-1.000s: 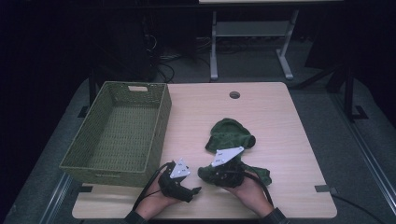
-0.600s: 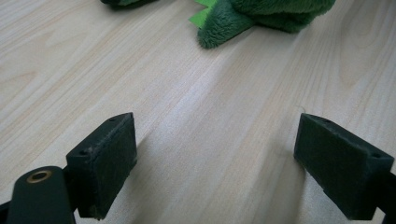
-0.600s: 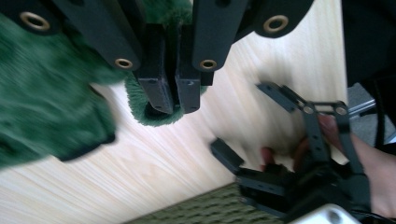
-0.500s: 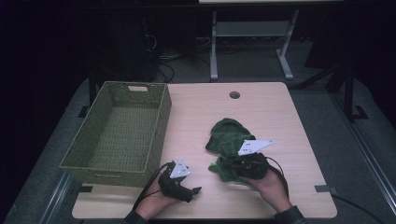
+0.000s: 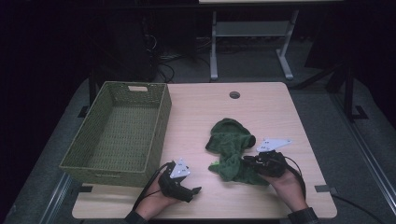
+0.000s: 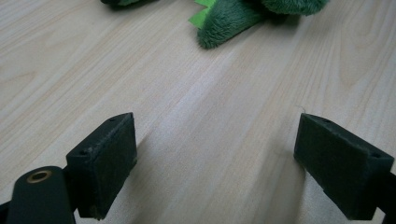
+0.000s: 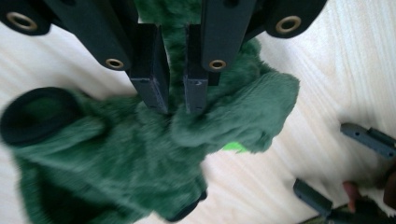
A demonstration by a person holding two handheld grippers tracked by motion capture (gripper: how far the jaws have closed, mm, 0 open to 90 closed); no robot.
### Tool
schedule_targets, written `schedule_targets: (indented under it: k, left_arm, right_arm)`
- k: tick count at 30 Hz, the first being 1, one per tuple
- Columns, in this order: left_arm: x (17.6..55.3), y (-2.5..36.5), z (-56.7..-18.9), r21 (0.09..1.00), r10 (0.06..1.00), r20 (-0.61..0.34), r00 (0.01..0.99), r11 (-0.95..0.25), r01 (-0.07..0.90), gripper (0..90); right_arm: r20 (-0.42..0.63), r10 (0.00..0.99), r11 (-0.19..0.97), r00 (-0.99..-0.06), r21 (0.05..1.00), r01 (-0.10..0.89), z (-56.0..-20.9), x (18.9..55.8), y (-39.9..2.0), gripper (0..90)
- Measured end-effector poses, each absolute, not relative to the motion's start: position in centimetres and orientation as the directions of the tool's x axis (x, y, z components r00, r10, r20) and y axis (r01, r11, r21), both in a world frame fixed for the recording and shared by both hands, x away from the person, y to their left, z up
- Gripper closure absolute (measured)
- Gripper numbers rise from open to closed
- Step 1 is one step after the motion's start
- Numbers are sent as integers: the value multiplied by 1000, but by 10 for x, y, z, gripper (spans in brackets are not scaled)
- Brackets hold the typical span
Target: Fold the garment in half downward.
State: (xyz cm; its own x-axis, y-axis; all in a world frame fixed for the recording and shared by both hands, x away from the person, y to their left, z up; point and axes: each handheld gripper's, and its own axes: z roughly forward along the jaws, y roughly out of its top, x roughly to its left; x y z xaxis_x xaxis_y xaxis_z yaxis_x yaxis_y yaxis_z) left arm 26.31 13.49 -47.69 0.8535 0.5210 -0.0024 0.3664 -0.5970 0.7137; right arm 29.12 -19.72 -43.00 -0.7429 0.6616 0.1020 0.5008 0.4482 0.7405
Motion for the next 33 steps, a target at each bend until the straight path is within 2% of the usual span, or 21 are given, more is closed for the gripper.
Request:
schedule_targets:
  k: [4, 7, 10, 18, 21, 23, 27, 33]
  left_arm:
    - [263, 135, -477, 714, 521, -3, 854, -597, 366, 124]
    - [263, 134, -477, 714, 523, -2, 853, -596, 367, 124]
    - [263, 134, -477, 713, 522, -1, 853, -597, 366, 124]
    - [263, 134, -477, 714, 521, -1, 853, -598, 365, 124]
    - [263, 134, -477, 714, 522, -1, 853, -597, 366, 124]
    - [263, 134, -477, 714, 522, -2, 853, -596, 366, 124]
    - [264, 134, -477, 714, 520, 3, 854, -599, 362, 124]
    - [263, 134, -477, 714, 522, -1, 853, -597, 366, 124]
  right_arm:
    - [84, 664, 427, -743, 773, 470, -423, 290, -202, 825]
    - [112, 646, 400, -755, 793, 460, -418, 290, -199, 837]
    - [107, 631, 431, -769, 775, 462, -425, 294, -189, 843]
    - [134, 613, 543, -779, 644, 539, -457, 312, -166, 851]
    - [132, 611, 547, -781, 642, 537, -458, 312, -165, 851]
    - [124, 609, 549, -783, 646, 530, -458, 312, -165, 847]
    - [105, 630, 524, -769, 673, 521, -445, 307, -175, 772]
    - [100, 657, 479, -748, 710, 516, -434, 299, -199, 745]
